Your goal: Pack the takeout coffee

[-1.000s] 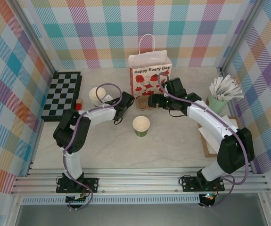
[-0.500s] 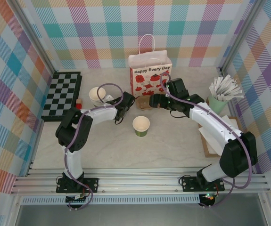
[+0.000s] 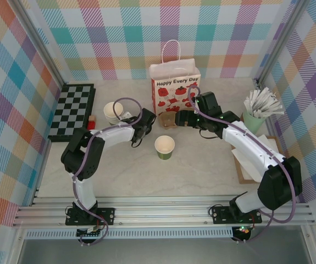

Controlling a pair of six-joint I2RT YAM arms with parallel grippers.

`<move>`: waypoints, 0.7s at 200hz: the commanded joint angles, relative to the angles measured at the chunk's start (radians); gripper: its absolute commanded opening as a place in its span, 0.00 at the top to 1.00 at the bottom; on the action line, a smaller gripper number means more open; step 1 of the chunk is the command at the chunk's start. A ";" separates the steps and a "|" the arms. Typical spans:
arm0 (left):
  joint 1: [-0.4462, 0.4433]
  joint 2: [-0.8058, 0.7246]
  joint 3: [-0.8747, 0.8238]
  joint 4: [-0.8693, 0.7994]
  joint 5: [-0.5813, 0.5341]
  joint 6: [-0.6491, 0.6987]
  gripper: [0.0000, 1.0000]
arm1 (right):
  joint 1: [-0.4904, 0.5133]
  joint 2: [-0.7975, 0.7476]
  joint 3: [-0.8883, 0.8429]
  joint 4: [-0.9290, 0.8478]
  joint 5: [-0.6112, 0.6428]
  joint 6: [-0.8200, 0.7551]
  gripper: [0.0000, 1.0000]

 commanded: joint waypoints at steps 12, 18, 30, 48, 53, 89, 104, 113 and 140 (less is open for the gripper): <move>-0.016 -0.102 -0.047 -0.064 0.061 0.095 1.00 | -0.001 0.009 0.003 0.011 -0.023 -0.004 0.05; -0.016 -0.113 -0.049 -0.070 0.072 0.108 1.00 | -0.001 0.014 0.007 0.013 -0.026 -0.004 0.05; -0.016 -0.127 -0.047 -0.098 0.090 0.131 1.00 | -0.001 0.025 0.013 0.013 -0.036 -0.003 0.05; -0.016 -0.140 -0.043 -0.142 0.112 0.142 0.97 | -0.001 0.036 0.020 0.016 -0.047 0.001 0.05; -0.016 -0.145 -0.043 -0.145 0.120 0.147 0.97 | -0.001 0.038 0.021 0.018 -0.049 0.003 0.05; -0.016 -0.175 -0.028 -0.170 0.141 0.195 1.00 | -0.001 0.051 0.025 0.030 -0.080 0.006 0.05; -0.016 -0.192 -0.030 -0.163 0.146 0.233 1.00 | -0.001 0.066 0.030 0.037 -0.136 -0.008 0.05; -0.016 -0.210 -0.040 -0.147 0.146 0.261 1.00 | 0.000 0.080 0.038 0.039 -0.189 -0.016 0.05; -0.016 -0.273 -0.050 -0.113 0.129 0.361 1.00 | 0.000 0.118 0.047 0.114 -0.446 -0.060 0.08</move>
